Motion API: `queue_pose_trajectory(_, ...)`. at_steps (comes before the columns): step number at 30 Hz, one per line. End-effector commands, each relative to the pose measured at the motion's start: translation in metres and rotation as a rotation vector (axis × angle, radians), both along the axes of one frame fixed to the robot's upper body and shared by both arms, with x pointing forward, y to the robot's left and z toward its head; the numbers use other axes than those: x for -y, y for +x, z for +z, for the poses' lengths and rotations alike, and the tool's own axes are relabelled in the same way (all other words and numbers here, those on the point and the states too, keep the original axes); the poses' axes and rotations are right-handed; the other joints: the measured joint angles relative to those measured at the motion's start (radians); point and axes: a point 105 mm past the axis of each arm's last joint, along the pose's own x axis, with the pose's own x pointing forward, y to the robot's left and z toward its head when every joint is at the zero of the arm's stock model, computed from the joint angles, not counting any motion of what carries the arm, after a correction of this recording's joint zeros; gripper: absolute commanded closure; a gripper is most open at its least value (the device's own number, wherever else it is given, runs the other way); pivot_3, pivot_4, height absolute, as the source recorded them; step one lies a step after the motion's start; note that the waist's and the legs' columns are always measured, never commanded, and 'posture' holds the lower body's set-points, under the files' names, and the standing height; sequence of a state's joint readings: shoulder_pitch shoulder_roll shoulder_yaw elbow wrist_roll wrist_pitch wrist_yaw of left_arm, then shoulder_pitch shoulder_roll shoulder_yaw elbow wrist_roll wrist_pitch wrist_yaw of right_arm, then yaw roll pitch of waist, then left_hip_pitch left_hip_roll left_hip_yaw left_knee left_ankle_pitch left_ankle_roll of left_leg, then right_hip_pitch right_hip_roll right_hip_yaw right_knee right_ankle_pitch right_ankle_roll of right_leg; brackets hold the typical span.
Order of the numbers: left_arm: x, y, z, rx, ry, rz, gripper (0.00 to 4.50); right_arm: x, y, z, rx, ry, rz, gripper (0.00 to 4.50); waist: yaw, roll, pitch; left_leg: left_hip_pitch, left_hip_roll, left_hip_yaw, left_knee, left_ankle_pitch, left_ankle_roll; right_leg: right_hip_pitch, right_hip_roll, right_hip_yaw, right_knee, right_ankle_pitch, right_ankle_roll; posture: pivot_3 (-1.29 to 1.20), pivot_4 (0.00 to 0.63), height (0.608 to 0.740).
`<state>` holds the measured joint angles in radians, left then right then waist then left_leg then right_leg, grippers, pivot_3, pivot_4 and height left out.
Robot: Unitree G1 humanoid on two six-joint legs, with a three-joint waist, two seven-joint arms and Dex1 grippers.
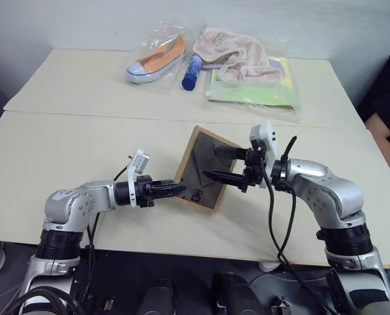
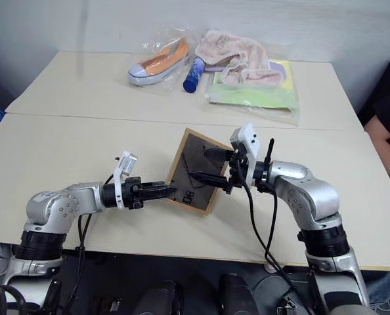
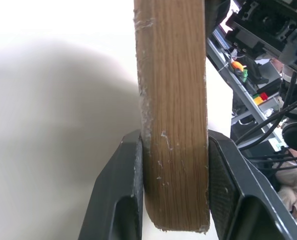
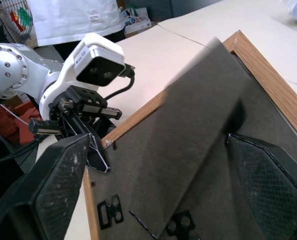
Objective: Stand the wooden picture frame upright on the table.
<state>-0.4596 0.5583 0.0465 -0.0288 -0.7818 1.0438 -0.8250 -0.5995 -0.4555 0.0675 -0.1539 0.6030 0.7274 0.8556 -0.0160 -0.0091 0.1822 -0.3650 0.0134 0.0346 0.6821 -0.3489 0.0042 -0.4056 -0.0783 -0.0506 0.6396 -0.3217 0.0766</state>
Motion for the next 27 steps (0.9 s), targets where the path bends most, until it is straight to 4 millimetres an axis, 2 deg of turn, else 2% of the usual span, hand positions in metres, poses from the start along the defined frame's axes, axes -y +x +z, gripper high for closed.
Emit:
queue_pose_trajectory(1,0.007,-0.004,0.015,0.09,-0.027,-0.047,3.24,-0.011,0.003,0.006,0.031,0.011,0.008,0.03,0.0,0.0,0.0,-0.003,0.0,0.0,0.001,0.0,0.0,-0.003,0.0,0.0,0.003,0.0,0.0,0.0,0.15,0.74)
queue_pose_trajectory(4,0.006,-0.002,0.016,0.097,-0.04,-0.031,3.24,-0.016,-0.005,0.009,0.023,0.031,0.059,0.03,-0.001,0.0,0.0,-0.005,0.0,0.0,0.001,0.001,0.0,-0.005,0.0,0.0,0.006,0.0,0.0,0.0,0.15,0.74)
queue_pose_trajectory(7,0.004,-0.001,0.019,0.081,-0.068,-0.01,3.24,-0.016,-0.022,0.012,0.024,0.039,0.155,0.03,0.002,0.0,0.0,-0.005,-0.001,0.0,0.001,0.001,0.0,-0.005,0.0,0.0,0.006,0.0,0.0,0.0,0.15,0.74)
queue_pose_trajectory(14,0.0,0.005,0.03,0.025,-0.162,0.031,3.24,-0.002,-0.048,0.01,0.064,-0.003,0.27,0.03,0.012,0.0,0.0,-0.006,-0.001,0.0,0.001,0.001,0.001,-0.006,0.0,0.0,0.005,0.0,0.0,0.0,0.15,0.74)
queue_pose_trajectory(18,0.001,0.002,0.033,-0.001,-0.185,0.01,3.24,0.002,-0.048,0.01,0.148,-0.033,0.277,0.03,0.01,0.0,0.0,-0.006,-0.001,0.0,0.001,0.001,0.001,-0.006,0.0,0.0,0.005,0.0,0.0,0.0,0.15,0.74)
queue_pose_trajectory(22,0.001,-0.006,0.04,-0.121,-0.249,-0.043,3.24,0.01,-0.044,0.008,0.3,-0.063,0.253,0.03,0.011,0.0,0.0,-0.006,0.0,0.0,0.001,0.001,0.0,-0.006,0.001,0.0,0.005,0.0,0.0,0.0,0.15,0.74)
queue_pose_trajectory(25,-0.002,-0.009,0.037,-0.27,-0.223,-0.06,3.24,0.025,-0.037,0.021,0.452,-0.031,0.174,0.03,0.012,0.0,0.0,-0.006,-0.001,0.0,0.001,0.001,0.0,-0.006,0.0,0.0,0.006,0.0,0.001,0.0,0.15,0.74)
queue_pose_trajectory(27,-0.007,-0.01,0.036,-0.351,-0.203,-0.065,3.24,0.042,-0.035,0.034,0.539,-0.019,0.111,0.03,0.014,0.0,0.0,-0.006,-0.001,0.0,0.001,0.001,0.001,-0.006,0.0,0.0,0.006,0.0,0.001,0.0,0.15,0.74)
